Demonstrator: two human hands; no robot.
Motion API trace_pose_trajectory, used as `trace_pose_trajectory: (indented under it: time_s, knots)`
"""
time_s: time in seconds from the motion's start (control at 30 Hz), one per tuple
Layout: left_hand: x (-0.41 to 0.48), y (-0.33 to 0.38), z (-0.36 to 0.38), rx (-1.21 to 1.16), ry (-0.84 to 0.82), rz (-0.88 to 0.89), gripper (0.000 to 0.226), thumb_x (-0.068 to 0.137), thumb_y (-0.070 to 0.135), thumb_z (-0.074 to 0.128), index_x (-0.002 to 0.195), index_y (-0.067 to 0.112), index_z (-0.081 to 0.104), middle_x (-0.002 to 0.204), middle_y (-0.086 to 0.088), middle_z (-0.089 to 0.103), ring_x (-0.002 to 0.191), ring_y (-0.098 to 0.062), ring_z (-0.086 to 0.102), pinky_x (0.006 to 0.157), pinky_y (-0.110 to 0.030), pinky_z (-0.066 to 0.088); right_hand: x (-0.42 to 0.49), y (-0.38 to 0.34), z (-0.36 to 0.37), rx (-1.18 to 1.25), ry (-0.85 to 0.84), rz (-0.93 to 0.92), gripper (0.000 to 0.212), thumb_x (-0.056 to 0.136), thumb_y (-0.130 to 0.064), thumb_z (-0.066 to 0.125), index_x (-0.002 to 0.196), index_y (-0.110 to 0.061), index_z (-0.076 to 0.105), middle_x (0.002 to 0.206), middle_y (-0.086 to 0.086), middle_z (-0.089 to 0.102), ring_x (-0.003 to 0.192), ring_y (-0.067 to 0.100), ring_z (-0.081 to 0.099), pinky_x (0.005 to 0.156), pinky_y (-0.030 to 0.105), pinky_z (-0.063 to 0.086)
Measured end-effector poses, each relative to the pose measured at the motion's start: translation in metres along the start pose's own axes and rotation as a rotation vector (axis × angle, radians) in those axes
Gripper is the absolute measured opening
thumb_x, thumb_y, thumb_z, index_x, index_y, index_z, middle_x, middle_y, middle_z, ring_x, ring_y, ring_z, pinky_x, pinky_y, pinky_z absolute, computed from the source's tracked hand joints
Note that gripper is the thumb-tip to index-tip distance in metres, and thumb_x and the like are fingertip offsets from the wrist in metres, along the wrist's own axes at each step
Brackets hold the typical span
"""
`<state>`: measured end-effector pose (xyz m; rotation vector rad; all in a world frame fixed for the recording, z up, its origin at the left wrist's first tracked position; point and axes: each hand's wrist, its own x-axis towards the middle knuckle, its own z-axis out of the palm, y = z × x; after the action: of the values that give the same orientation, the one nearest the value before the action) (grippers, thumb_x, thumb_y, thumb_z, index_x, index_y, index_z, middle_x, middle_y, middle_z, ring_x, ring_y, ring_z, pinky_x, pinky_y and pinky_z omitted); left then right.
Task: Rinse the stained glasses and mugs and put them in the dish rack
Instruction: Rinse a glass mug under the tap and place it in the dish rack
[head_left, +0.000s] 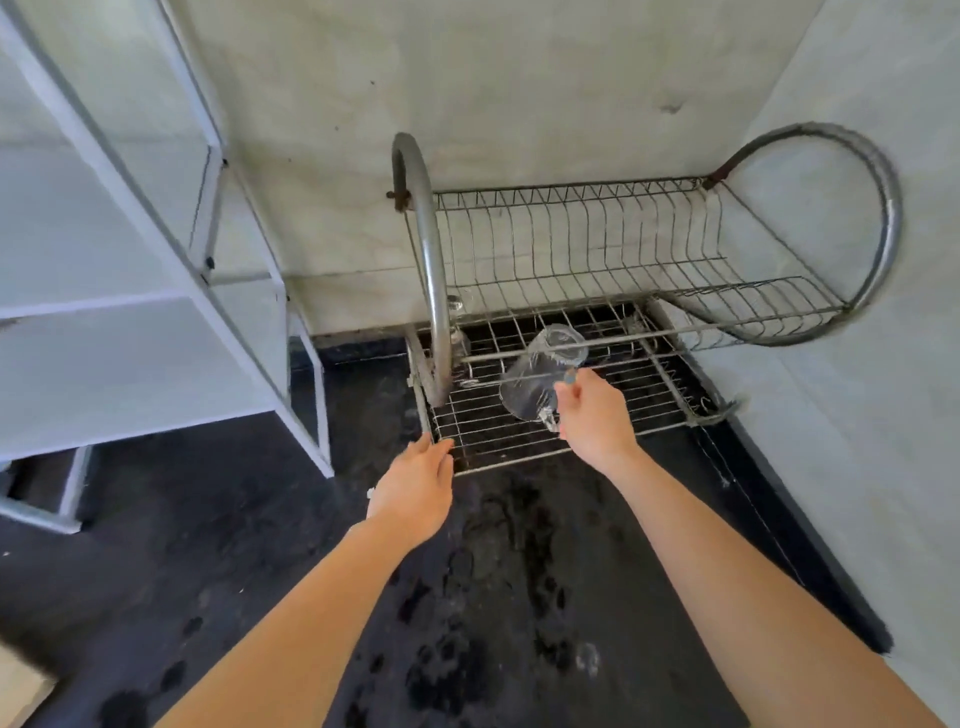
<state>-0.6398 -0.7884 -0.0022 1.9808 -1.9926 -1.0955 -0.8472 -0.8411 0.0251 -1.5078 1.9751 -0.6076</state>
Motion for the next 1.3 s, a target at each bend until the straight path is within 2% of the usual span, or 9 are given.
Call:
trace_pose_trajectory:
  time_s: [0.17, 0.3, 0.43, 0.57, 0.73, 0.97, 1.1, 1.23, 1.3]
  knots:
    - [0.011, 0.006, -0.005, -0.053, -0.021, -0.05, 0.041, 0.104, 0.025, 0.034, 0.144, 0.023, 0.042, 0.16, 0.0, 0.016, 0.142, -0.024, 0.031, 0.112, -0.031, 0.031, 0.048, -0.009, 0.016, -0.155, 0.024, -0.121, 0.018, 0.1, -0.018, 0.04, 0.104, -0.007, 0.054, 0.096, 0.011, 0.056, 0.088, 0.027, 0.054, 0.07, 0.028, 0.035]
    - [0.016, 0.002, -0.009, -0.125, -0.039, -0.108, 0.043, 0.101, 0.026, 0.042, 0.144, 0.025, 0.042, 0.158, 0.003, 0.025, 0.128, -0.023, 0.05, 0.103, -0.029, 0.041, 0.067, -0.014, 0.03, -0.076, 0.066, -0.145, 0.021, 0.099, -0.02, 0.044, 0.102, -0.003, 0.056, 0.096, 0.015, 0.062, 0.086, 0.027, 0.054, 0.072, 0.028, 0.037]
    - [0.018, -0.002, -0.009, -0.178, -0.042, -0.157, 0.044, 0.1, 0.029, 0.045, 0.144, 0.031, 0.041, 0.149, 0.001, 0.043, 0.091, -0.015, 0.066, 0.071, -0.021, 0.049, 0.078, -0.026, 0.038, -0.17, 0.07, -0.175, 0.027, 0.1, -0.023, 0.042, 0.102, 0.001, 0.055, 0.094, 0.015, 0.061, 0.085, 0.029, 0.056, 0.073, 0.036, 0.044]
    - [0.017, 0.0, -0.007, -0.231, -0.028, -0.182, 0.043, 0.1, 0.028, 0.044, 0.143, 0.031, 0.042, 0.133, -0.008, 0.059, 0.06, -0.007, 0.056, 0.05, -0.012, 0.039, 0.084, -0.029, 0.044, -0.218, 0.08, -0.213, 0.029, 0.099, -0.023, 0.042, 0.104, 0.003, 0.055, 0.099, 0.02, 0.064, 0.092, 0.035, 0.061, 0.071, 0.036, 0.042]
    - [0.016, -0.001, -0.007, -0.276, -0.028, -0.196, 0.043, 0.101, 0.028, 0.043, 0.143, 0.031, 0.041, 0.13, -0.006, 0.06, 0.059, -0.01, 0.055, 0.055, -0.018, 0.044, 0.083, -0.03, 0.046, -0.263, 0.065, -0.182, 0.032, 0.101, -0.024, 0.041, 0.109, 0.004, 0.054, 0.108, 0.02, 0.063, 0.099, 0.035, 0.061, 0.071, 0.031, 0.039]
    - [0.016, -0.003, -0.002, -0.292, -0.007, -0.212, 0.043, 0.101, 0.03, 0.042, 0.144, 0.033, 0.041, 0.127, -0.003, 0.061, 0.051, -0.008, 0.049, 0.05, -0.018, 0.042, 0.083, -0.032, 0.044, -0.243, 0.038, -0.139, 0.033, 0.101, -0.025, 0.041, 0.113, 0.004, 0.054, 0.114, 0.02, 0.062, 0.106, 0.034, 0.058, 0.076, 0.032, 0.04]
    - [0.012, -0.001, 0.001, -0.333, 0.013, -0.206, 0.043, 0.102, 0.029, 0.042, 0.145, 0.033, 0.038, 0.14, -0.002, 0.052, 0.055, -0.007, 0.05, 0.051, -0.02, 0.044, 0.076, -0.028, 0.041, -0.236, 0.014, -0.127, 0.037, 0.1, -0.029, 0.044, 0.114, 0.004, 0.053, 0.113, 0.018, 0.061, 0.105, 0.032, 0.057, 0.072, 0.027, 0.032]
    - [0.005, -0.001, 0.004, -0.312, 0.07, -0.197, 0.047, 0.101, 0.036, 0.04, 0.148, 0.033, 0.031, 0.15, 0.002, 0.041, 0.069, -0.008, 0.06, 0.07, -0.029, 0.053, 0.062, -0.023, 0.036, -0.208, 0.017, -0.072, 0.043, 0.1, -0.031, 0.045, 0.124, 0.004, 0.049, 0.119, 0.016, 0.058, 0.112, 0.031, 0.055, 0.082, 0.028, 0.036]
    - [-0.002, 0.0, 0.004, -0.296, 0.127, -0.156, 0.048, 0.101, 0.038, 0.039, 0.148, 0.031, 0.032, 0.157, 0.005, 0.027, 0.104, -0.018, 0.064, 0.093, -0.035, 0.05, 0.048, -0.021, 0.037, -0.106, 0.02, -0.023, 0.043, 0.098, -0.029, 0.049, 0.128, 0.002, 0.047, 0.124, 0.017, 0.056, 0.112, 0.031, 0.055, 0.088, 0.031, 0.041]
